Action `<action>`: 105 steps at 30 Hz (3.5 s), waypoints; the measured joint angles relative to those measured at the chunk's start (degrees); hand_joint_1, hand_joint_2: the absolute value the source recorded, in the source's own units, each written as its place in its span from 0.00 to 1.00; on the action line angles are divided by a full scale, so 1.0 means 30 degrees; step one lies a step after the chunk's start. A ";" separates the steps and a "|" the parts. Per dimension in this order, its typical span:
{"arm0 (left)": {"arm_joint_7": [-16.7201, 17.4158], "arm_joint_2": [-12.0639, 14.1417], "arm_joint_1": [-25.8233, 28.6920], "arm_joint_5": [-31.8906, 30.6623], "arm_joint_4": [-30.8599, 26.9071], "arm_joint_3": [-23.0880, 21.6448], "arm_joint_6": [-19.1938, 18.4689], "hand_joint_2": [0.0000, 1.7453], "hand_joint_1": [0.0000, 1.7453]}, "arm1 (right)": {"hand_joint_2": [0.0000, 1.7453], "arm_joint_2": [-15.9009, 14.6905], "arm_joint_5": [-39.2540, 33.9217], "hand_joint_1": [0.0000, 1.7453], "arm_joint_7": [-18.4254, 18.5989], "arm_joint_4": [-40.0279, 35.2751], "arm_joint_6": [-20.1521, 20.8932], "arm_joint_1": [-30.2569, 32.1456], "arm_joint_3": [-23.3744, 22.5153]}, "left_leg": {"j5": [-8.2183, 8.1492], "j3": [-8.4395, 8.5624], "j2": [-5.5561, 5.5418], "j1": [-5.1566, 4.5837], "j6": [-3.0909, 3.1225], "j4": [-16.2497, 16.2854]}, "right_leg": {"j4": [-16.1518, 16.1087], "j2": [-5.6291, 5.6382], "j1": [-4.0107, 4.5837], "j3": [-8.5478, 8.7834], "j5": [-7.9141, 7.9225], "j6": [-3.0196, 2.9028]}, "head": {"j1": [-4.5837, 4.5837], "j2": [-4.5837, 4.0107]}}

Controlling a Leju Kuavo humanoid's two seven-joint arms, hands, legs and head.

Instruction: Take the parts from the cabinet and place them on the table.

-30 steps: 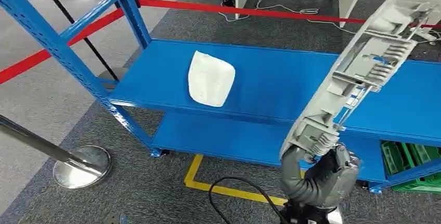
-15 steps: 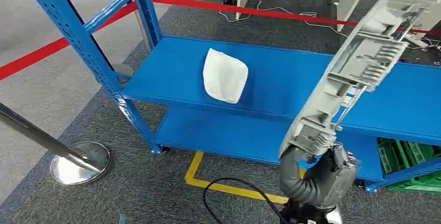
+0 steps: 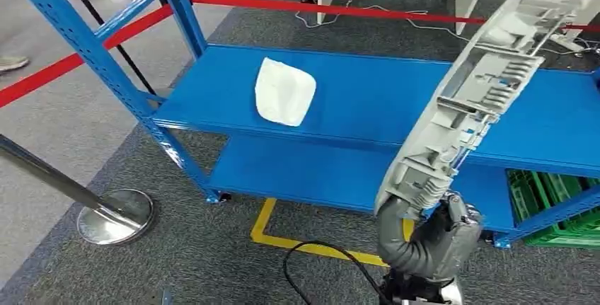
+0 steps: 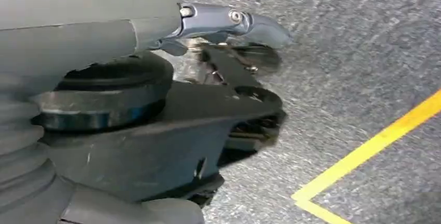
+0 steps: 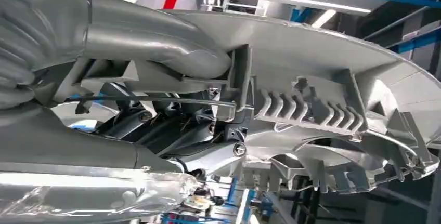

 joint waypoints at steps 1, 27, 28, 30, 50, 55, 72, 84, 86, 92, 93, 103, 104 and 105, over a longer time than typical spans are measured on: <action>0.0000 0.0000 0.0002 0.0000 0.0000 0.0000 0.0000 1.00 0.00 | 1.00 0.0000 0.0000 1.00 0.0014 0.0000 0.0000 0.0006 0.0000 | 0.0216 0.0259 0.0000 -0.0008 0.0049 0.0058 | 0.0004 -0.0001 0.0031 -0.0198 0.0146 0.0002 | -0.0021 0.0000; 0.0000 -0.0029 -0.0007 0.0146 -0.0007 0.0029 -0.0029 1.00 0.00 | 1.00 -0.0015 -0.0197 1.00 0.0240 0.0146 0.0000 -0.0043 -0.0007 | 0.2957 0.1641 0.0102 -0.0135 0.0159 -0.5255 | -0.0343 0.0046 -0.0076 0.0868 -0.0414 0.0124 | 0.0022 0.0000; 0.0000 -0.0029 -0.0015 0.0146 -0.0007 0.0029 -0.0029 1.00 0.00 | 1.00 -0.0015 -0.0197 1.00 0.0240 0.0146 0.0000 -0.0043 -0.0007 | 0.1829 0.1176 0.0106 -0.0110 0.0067 -0.3834 | -0.0336 0.0036 -0.0068 0.0647 -0.0236 0.0073 | 0.0008 0.0000; 0.0000 -0.0007 -0.0017 0.0153 -0.0007 0.0029 -0.0029 1.00 0.00 | 1.00 -0.0015 -0.0204 1.00 0.0240 0.0160 0.0000 -0.0036 -0.0007 | 0.0228 0.0222 0.0106 -0.0111 0.0004 -0.0670 | -0.0326 -0.0011 -0.0004 0.0175 0.0104 0.0008 | -0.0014 0.0000; -0.0066 0.0058 -0.0044 0.0226 -0.0022 0.0117 -0.0189 1.00 0.00 | 1.00 -0.0015 -0.0116 1.00 0.0248 0.0160 -0.0007 -0.0110 -0.0036 | 0.3364 0.2960 0.0193 -0.0228 0.0976 -0.6456 | 0.0853 -0.0090 -0.0004 0.0676 -0.0283 0.1096 | 0.0132 0.0000; -0.0124 0.0102 -0.0043 0.0204 -0.0029 0.0117 -0.0240 1.00 0.00 | 1.00 -0.0015 -0.0080 1.00 0.0255 0.0168 -0.0007 -0.0227 -0.0015 | 0.3876 0.2572 0.0169 -0.0297 0.0528 -0.6226 | -0.0277 0.0053 0.0167 0.1094 -0.0617 0.0480 | 0.0139 0.0000; -0.0189 0.0161 -0.0125 0.0182 -0.0036 0.0138 -0.0313 1.00 0.00 | 1.00 0.0007 -0.0116 1.00 0.0102 0.0160 -0.0007 -0.0273 0.0007 | 0.2265 0.4787 0.0210 -0.0392 0.1138 -0.6902 | -0.0375 -0.0001 0.0158 -0.1602 0.1618 0.0685 | -0.0043 0.0000; -0.0197 0.0109 -0.0098 0.0211 -0.0036 0.0423 -0.0342 1.00 0.00 | 1.00 0.0248 -0.0087 1.00 -0.0532 0.0117 -0.0015 0.0046 -0.0372 | 0.4353 0.2309 0.0202 -0.0415 0.0881 -0.6388 | -0.0884 0.0014 0.0134 0.2059 -0.1109 0.0794 | 0.0088 0.0000; -0.0197 0.0102 -0.0089 0.0211 -0.0037 0.0444 -0.0342 1.00 0.00 | 1.00 0.0298 -0.0059 1.00 -0.0532 0.0109 -0.0015 0.0075 -0.0488 | 0.4582 0.2227 0.0193 -0.0394 0.0678 -0.6376 | -0.0755 0.0018 0.0141 0.1807 -0.0910 0.0445 | 0.0118 0.0000; -0.0197 0.0102 -0.0090 0.0204 -0.0036 0.0452 -0.0350 1.00 0.00 | 1.00 0.0568 -0.0051 1.00 -0.0889 0.0109 -0.0015 0.0151 -0.0838 | 0.0136 0.0394 0.0181 -0.0157 0.0102 -0.0237 | -0.0732 -0.0042 0.0072 0.0516 0.0293 0.0001 | -0.0051 0.0000; -0.0197 0.0102 -0.0087 0.0189 -0.0036 0.0452 -0.0357 1.00 0.00 | 1.00 0.0605 -0.0088 1.00 -0.0947 0.0109 -0.0015 0.0187 -0.0926 | 0.0662 0.0689 0.0181 -0.0134 0.0102 -0.0198 | -0.0726 -0.0048 0.0074 0.0242 0.0488 0.0051 | -0.0043 0.0000; -0.0291 0.0007 -0.0101 -0.0102 -0.0036 0.0452 -0.0386 1.00 0.00 | 1.00 0.0954 -0.0212 1.00 -0.1733 -0.0065 -0.0015 0.0360 -0.1515 | 0.2169 0.4891 0.0221 -0.0183 0.1100 -0.6892 | -0.0115 -0.0055 -0.0004 -0.1095 0.0882 0.0908 | 0.0007 0.0000; -0.0291 0.0000 -0.0114 -0.0234 -0.0036 0.0444 -0.0328 1.00 0.00 | 1.00 0.1006 -0.0132 1.00 -0.1900 -0.0066 -0.0015 0.0380 -0.1567 | 0.2283 0.4776 0.0226 -0.0184 0.1193 -0.6890 | 0.1095 -0.0044 -0.0004 -0.1535 -0.0025 0.0971 | 0.0095 0.0000; -0.0291 0.0000 -0.0116 -0.0372 -0.0036 0.0423 -0.0262 1.00 0.00 | 1.00 0.1035 -0.0029 1.00 -0.2070 -0.0095 -0.0015 0.0406 -0.1625 | 0.2396 0.4631 0.0228 -0.0205 0.1240 -0.6876 | 0.2857 -0.0044 -0.0002 -0.2172 -0.0970 0.1048 | 0.0095 0.0000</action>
